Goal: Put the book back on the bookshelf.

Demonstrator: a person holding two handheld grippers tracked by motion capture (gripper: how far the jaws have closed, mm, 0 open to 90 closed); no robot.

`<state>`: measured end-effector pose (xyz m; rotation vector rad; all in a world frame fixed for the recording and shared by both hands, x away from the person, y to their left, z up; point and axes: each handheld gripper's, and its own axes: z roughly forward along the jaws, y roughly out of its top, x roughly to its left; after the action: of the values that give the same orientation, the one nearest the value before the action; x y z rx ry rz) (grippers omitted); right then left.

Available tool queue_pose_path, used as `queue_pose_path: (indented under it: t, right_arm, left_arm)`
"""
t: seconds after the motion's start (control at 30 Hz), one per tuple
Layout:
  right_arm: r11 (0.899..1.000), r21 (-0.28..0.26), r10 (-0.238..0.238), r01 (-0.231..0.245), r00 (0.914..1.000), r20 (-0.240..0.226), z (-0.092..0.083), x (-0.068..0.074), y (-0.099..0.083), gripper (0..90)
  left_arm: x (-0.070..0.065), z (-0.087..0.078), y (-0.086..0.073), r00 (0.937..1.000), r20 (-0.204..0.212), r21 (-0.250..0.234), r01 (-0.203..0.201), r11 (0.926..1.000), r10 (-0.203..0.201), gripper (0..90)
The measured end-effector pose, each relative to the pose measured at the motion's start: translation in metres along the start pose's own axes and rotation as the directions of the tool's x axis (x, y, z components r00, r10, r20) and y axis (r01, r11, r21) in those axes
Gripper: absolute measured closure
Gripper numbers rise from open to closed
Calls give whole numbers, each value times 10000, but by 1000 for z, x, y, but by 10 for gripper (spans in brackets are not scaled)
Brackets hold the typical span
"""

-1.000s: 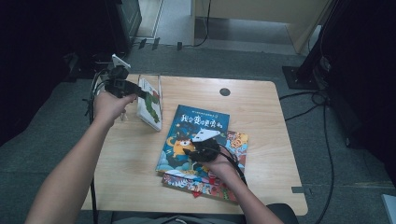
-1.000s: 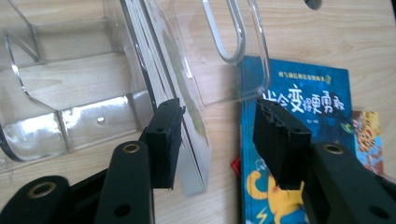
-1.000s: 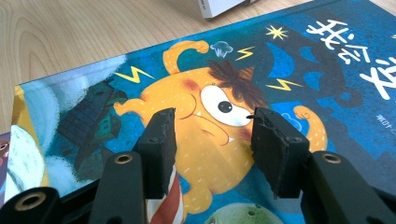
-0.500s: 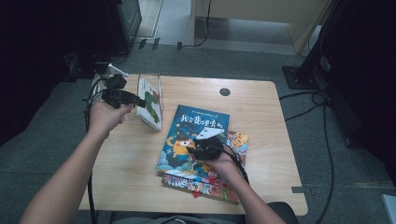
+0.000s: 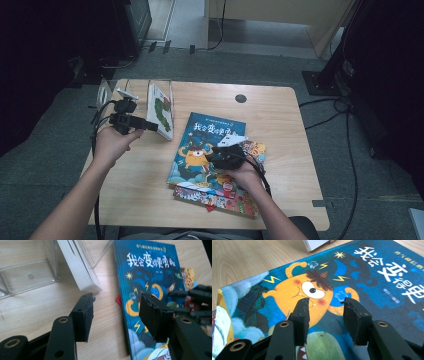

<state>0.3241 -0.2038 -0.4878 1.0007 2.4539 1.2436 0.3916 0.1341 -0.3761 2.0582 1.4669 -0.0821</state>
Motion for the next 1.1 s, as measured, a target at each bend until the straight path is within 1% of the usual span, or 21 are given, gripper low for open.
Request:
queue_pose_path:
  t: [0.07,0.1,0.13,0.17,0.27,0.37,0.47,0.5,0.57,0.63,0.67,0.7,0.73,0.8,0.9,0.93,0.97,1.0,1.03,1.07,1.1]
  right_arm:
    - [10000,-53,59,-59,10000,6,-2,-2,-1,573]
    - [9999,-89,134,-134,9999,32,-4,-4,-2,575]
    - [9999,-96,139,-139,9999,54,-5,-5,-2,574]
    - [9998,-121,154,-153,9998,90,-5,-6,-3,574]
    - [9997,-105,216,-215,9997,133,-8,-9,-4,578]
    - [9996,-40,283,-283,9994,180,-10,-11,-6,584]
    - [9995,-23,319,-318,9993,213,-11,-13,-6,589]
    - [9992,-41,410,-410,9989,240,-14,-15,-8,594]
    - [9992,-79,394,-392,9988,277,-16,-16,-8,594]
    - [9980,-214,597,-591,9977,305,-22,-21,-11,603]
    - [9980,-214,597,-591,9977,305,-22,-21,-11,603]
    - [9978,-252,618,-609,9975,353,-23,-23,-12,604]
    - [9972,-271,711,-699,9965,447,-27,-27,-14,617]
    - [9970,-252,737,-726,9961,478,-28,-28,-15,619]
    - [9963,-190,849,-839,9949,542,-31,-31,-18,628]
    - [9963,-165,856,-848,9946,583,-32,-32,-19,633]
    - [9957,-112,922,-917,9936,652,-33,-34,-21,650]
    - [9957,-112,922,-917,9936,652,-33,-34,-21,650]
    - [9951,-119,986,-980,9926,711,-35,-35,-24,677]
    - [9949,-114,1007,-1002,9922,733,-35,-35,-24,689]
    - [9944,-119,1056,-1050,9913,786,-37,-36,-26,705]
  left_arm:
    - [0,3,-7,10000,-78,-49,-46,10000,46,469]
    - [0,6,-12,9998,16,-82,-182,9998,183,469]
    - [0,6,-12,9998,16,-82,-182,9998,183,464]
    - [0,9,-17,9997,130,-87,-221,9997,222,462]
    - [1,14,-23,9994,286,-138,-174,9998,178,456]
    - [2,20,-29,9991,294,-103,-290,9995,293,453]
    - [1,23,-33,9989,230,-279,-413,9988,420,454]
    - [0,26,-39,9979,269,-425,-579,9974,591,456]
    - [-1,28,-42,9976,315,-378,-606,9974,618,458]
    - [-2,34,-50,9952,451,-336,-855,9958,870,519]
    - [-2,34,-50,9952,451,-336,-855,9958,870,544]
    - [-2,36,-53,9937,495,-360,-991,9944,1008,544]
    - [-2,39,-57,9930,628,-333,-985,9946,1004,576]
    - [-2,42,-58,9924,707,-273,-994,9947,1011,587]
    - [-4,48,-63,9915,625,-184,-1134,9934,1144,638]
    - [-5,50,-64,9904,638,-160,-1220,9924,1228,638]
    - [-6,54,-66,9884,679,-73,-1357,9907,1358,692]
    - [-6,54,-66,9884,679,-73,-1357,9907,1358,714]
    - [-7,59,-69,9856,549,91,-1607,9870,1600,739]
    - [-7,59,-69,9856,549,91,-1607,9870,1600,747]
    - [-9,65,-73,9807,300,311,-1940,9805,1931,761]
